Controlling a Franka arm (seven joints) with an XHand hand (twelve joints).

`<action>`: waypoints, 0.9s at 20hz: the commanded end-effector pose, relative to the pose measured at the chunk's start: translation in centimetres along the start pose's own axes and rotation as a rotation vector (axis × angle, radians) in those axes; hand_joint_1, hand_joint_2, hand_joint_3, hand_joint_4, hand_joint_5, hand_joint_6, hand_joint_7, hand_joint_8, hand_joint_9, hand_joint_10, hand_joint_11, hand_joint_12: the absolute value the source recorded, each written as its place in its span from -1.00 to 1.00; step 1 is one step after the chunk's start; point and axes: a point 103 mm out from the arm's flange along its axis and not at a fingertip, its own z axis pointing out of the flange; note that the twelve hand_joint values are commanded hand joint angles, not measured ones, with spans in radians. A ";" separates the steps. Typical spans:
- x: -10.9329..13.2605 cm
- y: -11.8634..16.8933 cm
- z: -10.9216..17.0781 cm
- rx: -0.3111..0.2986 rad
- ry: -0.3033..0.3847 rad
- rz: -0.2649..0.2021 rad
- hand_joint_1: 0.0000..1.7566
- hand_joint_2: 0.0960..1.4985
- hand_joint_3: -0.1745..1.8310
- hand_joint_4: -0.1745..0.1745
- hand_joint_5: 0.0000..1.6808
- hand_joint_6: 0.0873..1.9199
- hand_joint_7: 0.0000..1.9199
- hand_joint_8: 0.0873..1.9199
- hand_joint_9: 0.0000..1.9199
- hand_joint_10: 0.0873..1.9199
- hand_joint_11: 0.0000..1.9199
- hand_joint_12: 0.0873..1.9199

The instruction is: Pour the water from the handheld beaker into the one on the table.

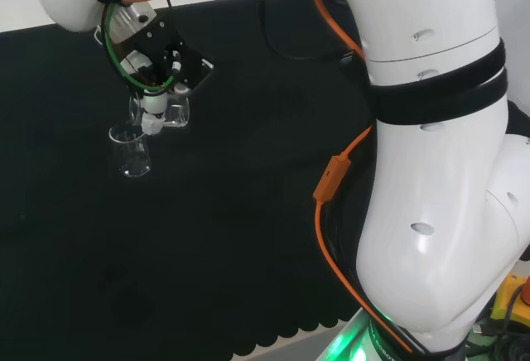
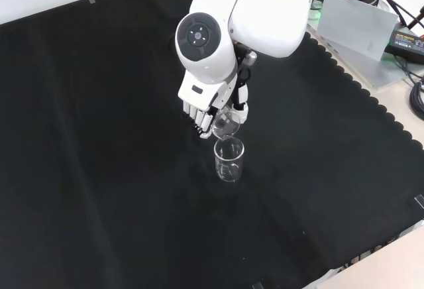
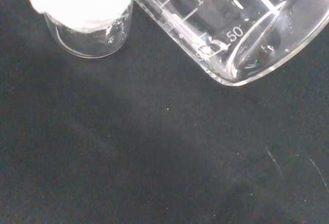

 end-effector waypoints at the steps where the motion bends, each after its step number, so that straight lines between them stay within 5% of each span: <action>1: 0.2 -0.1 -0.5 0.018 -0.026 0.007 0.49 0.38 -1.00 -1.00 0.50 -0.49 0.37 -0.53 0.52 -0.31 0.09 -0.09; 18: 0.4 -0.1 -1.1 0.056 -0.075 0.014 0.48 0.38 -1.00 -1.00 0.49 -0.48 0.37 -0.52 0.51 -0.30 0.09 -0.09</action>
